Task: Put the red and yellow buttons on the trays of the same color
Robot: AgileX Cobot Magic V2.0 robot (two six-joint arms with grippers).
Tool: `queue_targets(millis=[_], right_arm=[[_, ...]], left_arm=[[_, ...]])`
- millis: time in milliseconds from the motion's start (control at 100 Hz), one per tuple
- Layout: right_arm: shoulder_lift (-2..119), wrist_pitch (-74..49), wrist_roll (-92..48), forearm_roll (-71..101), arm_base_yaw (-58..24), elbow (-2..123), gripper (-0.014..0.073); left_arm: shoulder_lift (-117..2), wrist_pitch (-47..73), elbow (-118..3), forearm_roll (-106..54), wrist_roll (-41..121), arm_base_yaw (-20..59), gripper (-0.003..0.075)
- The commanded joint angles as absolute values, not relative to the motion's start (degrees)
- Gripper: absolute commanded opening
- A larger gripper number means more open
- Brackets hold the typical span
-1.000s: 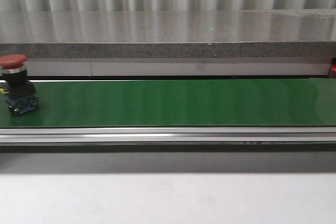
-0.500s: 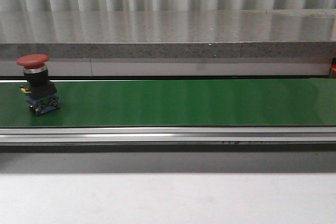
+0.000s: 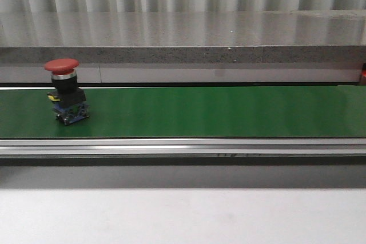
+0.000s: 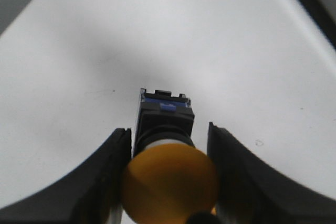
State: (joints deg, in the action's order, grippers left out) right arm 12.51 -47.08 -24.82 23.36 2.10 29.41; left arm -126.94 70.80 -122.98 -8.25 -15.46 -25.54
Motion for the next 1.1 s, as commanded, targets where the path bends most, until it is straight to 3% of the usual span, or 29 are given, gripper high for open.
queue_targets(millis=[0,190,390,690,1090], right_arm=[[13.14,-43.66,-25.47,24.94,1.87,30.81,-0.0067],[13.14,-43.66,-25.47,24.94,1.87,30.81,-0.0067],[13.14,-43.66,-25.47,24.94,1.87,30.81,-0.0067],[13.14,-43.66,-25.47,24.94,1.87,30.81,-0.0067],[13.14,-43.66,-25.47,24.94,1.87,30.81,-0.0067]], left_arm=[[-120.24,73.1,-125.55,-9.23,-12.18,-25.39,0.0166],[-115.9,73.22,-125.52,-14.62,-8.15,-24.42,0.0166],[-110.86,73.22,-122.41,-10.02,-6.21,-18.13,0.0166],[-103.39,72.83,-109.28,-8.83,-1.88,-9.53,0.0166],[-97.38,67.67,-93.07,-8.71,-0.55,-4.39,0.0166]])
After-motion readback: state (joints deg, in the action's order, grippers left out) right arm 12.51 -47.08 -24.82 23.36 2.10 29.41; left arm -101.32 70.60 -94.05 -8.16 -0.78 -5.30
